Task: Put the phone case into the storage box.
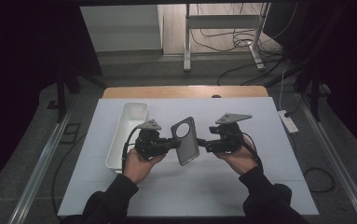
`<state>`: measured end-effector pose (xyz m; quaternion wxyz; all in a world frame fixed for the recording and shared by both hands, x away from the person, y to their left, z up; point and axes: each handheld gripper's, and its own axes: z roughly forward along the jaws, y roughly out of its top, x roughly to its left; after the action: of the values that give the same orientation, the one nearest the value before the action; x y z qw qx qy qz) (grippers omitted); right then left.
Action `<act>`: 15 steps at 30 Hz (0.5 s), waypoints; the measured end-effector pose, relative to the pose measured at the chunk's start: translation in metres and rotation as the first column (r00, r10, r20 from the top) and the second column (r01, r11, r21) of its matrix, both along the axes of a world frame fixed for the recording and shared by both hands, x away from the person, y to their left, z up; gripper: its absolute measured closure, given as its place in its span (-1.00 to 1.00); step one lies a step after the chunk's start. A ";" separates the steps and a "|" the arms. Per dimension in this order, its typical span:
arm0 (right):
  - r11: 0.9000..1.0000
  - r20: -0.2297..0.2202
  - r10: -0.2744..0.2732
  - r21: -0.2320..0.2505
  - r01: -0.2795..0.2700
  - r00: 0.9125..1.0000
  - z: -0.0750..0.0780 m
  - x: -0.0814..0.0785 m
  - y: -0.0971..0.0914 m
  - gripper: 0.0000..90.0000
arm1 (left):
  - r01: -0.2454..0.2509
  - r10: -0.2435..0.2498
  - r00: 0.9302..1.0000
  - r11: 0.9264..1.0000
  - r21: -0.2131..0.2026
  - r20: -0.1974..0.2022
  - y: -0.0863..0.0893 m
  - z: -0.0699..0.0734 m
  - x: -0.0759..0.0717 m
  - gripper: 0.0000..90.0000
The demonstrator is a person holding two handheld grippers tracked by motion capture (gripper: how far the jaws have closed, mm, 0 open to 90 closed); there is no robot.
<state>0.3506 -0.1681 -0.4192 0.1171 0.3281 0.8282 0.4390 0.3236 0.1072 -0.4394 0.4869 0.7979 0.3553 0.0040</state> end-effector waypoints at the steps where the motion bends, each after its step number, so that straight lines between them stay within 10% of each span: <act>1: 1.000 0.001 0.002 0.004 -0.002 1.000 0.000 0.000 -0.001 -0.69 | 0.006 -0.006 1.000 1.000 0.004 0.003 0.000 0.000 0.000 0.78; 15: 0.999 -0.018 0.035 0.025 -0.034 0.999 0.001 -0.001 -0.008 -0.80 | 0.062 -0.062 0.998 0.998 0.009 0.020 0.005 0.003 -0.001 0.78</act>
<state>0.3499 -0.1764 -0.4184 0.0979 0.3193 0.8293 0.4480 0.3229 0.1119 -0.4361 0.4872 0.8104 0.3255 -0.0015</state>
